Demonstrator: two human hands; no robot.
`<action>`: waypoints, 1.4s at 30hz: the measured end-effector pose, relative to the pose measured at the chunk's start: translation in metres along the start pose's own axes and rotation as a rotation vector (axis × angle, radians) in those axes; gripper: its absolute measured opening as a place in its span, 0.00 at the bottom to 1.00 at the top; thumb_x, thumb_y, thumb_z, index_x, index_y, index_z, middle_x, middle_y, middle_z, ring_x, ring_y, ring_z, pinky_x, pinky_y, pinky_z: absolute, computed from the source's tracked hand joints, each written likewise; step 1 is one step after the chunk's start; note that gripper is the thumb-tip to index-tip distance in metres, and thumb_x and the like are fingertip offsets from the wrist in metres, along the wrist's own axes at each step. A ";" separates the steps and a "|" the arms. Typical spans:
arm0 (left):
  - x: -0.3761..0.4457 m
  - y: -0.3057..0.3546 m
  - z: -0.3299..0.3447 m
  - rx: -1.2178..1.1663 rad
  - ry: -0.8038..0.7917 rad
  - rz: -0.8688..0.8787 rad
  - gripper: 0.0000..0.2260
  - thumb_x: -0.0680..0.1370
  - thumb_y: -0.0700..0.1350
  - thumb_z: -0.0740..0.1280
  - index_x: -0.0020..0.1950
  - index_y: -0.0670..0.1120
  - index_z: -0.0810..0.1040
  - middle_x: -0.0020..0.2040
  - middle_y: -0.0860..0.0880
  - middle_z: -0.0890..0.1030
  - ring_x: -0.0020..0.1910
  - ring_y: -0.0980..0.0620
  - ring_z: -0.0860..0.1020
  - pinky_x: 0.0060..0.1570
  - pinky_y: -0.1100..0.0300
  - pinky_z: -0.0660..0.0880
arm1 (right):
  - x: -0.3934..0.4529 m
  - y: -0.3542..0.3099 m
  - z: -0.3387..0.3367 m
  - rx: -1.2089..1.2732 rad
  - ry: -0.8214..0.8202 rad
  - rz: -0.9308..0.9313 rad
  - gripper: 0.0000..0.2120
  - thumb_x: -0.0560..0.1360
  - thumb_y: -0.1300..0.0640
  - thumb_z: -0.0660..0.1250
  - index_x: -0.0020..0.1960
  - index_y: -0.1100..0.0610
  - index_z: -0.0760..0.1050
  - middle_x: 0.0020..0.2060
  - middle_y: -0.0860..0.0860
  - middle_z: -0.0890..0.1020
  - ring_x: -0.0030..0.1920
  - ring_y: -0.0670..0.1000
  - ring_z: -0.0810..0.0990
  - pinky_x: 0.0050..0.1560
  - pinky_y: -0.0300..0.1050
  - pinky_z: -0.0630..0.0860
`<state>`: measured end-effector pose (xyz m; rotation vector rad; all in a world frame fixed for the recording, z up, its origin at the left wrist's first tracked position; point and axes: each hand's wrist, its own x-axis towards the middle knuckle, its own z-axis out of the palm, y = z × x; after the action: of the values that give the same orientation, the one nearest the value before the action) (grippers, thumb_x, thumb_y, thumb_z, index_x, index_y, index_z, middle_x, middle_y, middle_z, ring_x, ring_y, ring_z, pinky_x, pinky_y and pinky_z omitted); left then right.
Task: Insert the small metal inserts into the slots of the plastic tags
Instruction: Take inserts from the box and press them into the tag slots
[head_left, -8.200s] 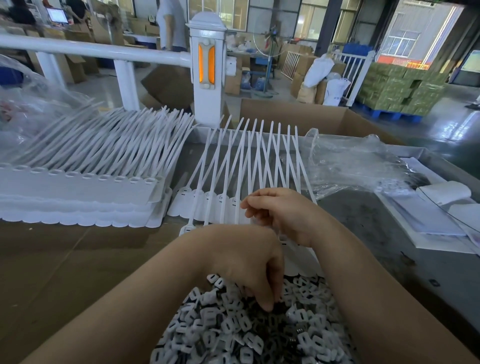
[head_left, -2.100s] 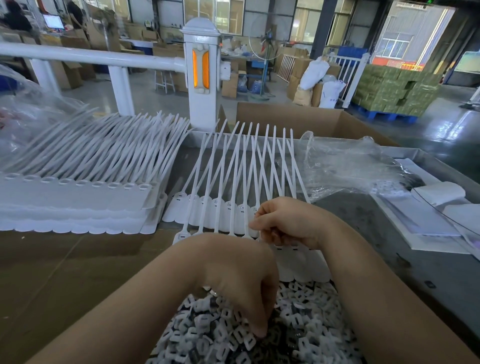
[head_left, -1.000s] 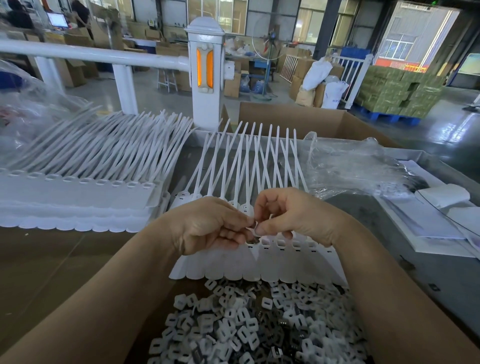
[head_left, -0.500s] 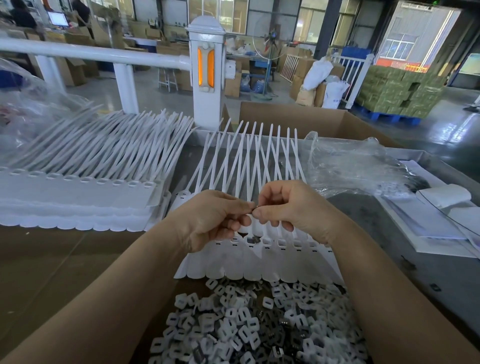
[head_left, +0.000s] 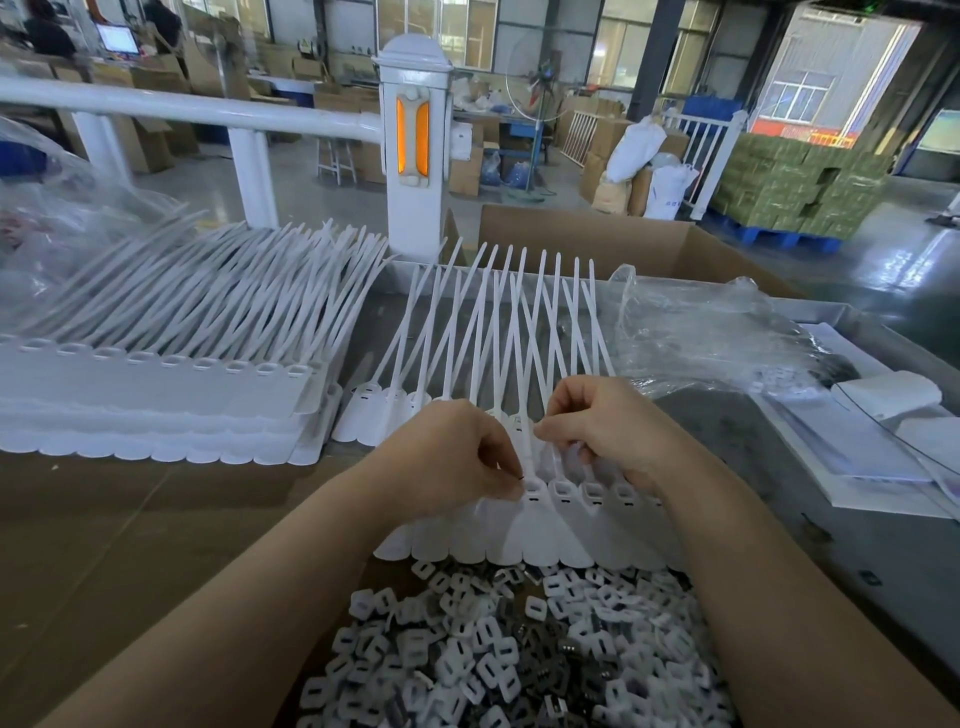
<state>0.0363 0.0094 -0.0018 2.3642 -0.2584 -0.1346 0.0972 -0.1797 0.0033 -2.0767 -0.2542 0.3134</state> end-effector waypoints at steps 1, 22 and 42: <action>0.000 0.001 0.000 0.006 0.004 0.004 0.03 0.71 0.50 0.78 0.41 0.55 0.85 0.35 0.59 0.81 0.34 0.66 0.78 0.31 0.74 0.69 | 0.000 0.000 0.000 -0.003 0.004 -0.002 0.10 0.70 0.62 0.76 0.36 0.53 0.77 0.31 0.51 0.82 0.28 0.49 0.79 0.34 0.51 0.73; -0.002 0.002 -0.014 -0.594 0.015 -0.085 0.01 0.76 0.39 0.72 0.46 0.44 0.84 0.35 0.48 0.83 0.33 0.56 0.78 0.33 0.67 0.74 | -0.010 -0.011 -0.004 0.159 -0.340 -0.084 0.07 0.69 0.59 0.78 0.37 0.51 0.81 0.35 0.50 0.82 0.30 0.43 0.75 0.28 0.37 0.70; 0.002 -0.012 0.000 -0.571 0.100 -0.125 0.00 0.77 0.38 0.72 0.46 0.43 0.82 0.35 0.46 0.83 0.32 0.54 0.79 0.33 0.67 0.76 | -0.008 -0.013 0.002 -0.083 -0.343 0.095 0.05 0.76 0.62 0.69 0.42 0.62 0.77 0.27 0.53 0.79 0.23 0.47 0.69 0.21 0.37 0.60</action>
<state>0.0395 0.0173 -0.0099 1.8103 -0.0154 -0.1288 0.0885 -0.1734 0.0147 -2.1132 -0.3798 0.7294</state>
